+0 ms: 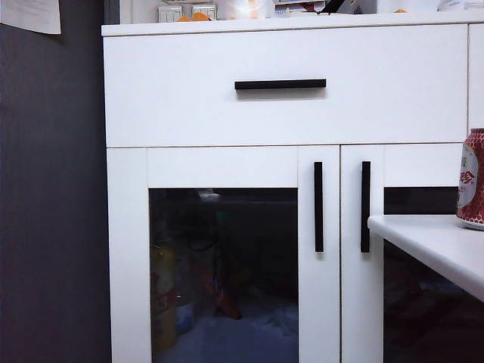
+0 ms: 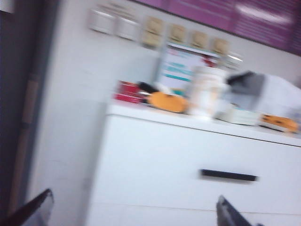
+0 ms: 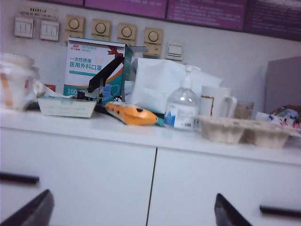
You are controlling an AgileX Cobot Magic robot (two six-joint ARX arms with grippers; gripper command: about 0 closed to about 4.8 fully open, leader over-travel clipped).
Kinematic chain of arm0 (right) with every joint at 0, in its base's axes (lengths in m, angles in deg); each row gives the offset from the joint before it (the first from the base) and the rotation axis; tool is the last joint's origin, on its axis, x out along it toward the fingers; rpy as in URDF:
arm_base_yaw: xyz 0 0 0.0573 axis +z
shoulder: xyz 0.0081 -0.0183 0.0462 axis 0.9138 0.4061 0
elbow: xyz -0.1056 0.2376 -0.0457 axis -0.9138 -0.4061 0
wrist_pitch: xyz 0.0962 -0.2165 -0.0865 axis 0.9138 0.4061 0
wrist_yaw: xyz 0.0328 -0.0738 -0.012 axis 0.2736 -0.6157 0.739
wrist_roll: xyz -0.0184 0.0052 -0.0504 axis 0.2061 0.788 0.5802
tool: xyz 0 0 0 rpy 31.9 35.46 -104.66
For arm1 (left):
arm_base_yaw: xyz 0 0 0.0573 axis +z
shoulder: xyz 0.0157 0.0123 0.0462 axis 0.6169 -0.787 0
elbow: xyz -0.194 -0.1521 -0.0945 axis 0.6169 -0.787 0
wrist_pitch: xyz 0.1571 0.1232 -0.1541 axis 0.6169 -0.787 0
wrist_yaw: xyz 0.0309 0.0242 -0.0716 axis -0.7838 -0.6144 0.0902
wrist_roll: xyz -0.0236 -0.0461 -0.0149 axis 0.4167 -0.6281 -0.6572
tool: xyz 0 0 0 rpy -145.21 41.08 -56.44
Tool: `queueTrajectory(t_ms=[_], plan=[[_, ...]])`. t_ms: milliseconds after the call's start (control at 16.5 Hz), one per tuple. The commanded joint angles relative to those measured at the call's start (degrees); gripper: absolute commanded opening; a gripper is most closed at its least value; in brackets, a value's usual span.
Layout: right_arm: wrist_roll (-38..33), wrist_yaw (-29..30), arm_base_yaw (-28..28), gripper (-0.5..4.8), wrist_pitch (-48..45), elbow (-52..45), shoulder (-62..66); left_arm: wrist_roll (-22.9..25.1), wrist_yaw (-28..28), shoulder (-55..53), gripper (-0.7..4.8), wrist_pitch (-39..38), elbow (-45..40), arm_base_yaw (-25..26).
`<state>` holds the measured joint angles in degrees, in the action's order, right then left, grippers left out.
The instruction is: Open the left door of the white cabinet, pick up a can of beverage from the table on the right, place it inside the cabinet, and finally close the cabinet door.
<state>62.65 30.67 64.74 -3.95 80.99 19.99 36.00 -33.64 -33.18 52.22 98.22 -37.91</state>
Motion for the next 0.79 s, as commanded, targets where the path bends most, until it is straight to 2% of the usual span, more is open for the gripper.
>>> queueTrajectory(t_ms=[61,242,363,424,545,666,787], plan=[[-0.3,8.5,0.1,4.41,-0.6,9.7,7.0,-0.1,3.2,-12.5,4.79,8.8,8.8,-2.3],[-6.4,15.5,0.1,4.41,-3.0,14.6,12.9,-0.6,3.2,-24.9,4.79,10.7,15.4,-8.3],[-11.9,16.6,0.0,4.41,-3.5,16.2,14.7,-0.5,2.4,-33.9,4.79,15.7,17.4,-16.1],[-11.6,16.3,0.0,4.41,-3.1,16.4,14.8,-0.4,0.5,-38.4,4.79,19.4,17.6,-21.0],[-7.3,12.7,-0.1,4.41,-1.1,16.5,14.8,3.1,-8.5,-51.7,4.79,28.7,17.7,-32.9],[-6.7,11.3,-0.1,4.41,1.9,16.5,14.8,4.4,-12.9,-61.3,4.79,36.0,17.9,-38.0],[-6.7,8.5,-0.1,4.41,5.6,16.6,15.0,4.4,-17.8,-72.3,4.79,38.4,20.6,-42.2]])
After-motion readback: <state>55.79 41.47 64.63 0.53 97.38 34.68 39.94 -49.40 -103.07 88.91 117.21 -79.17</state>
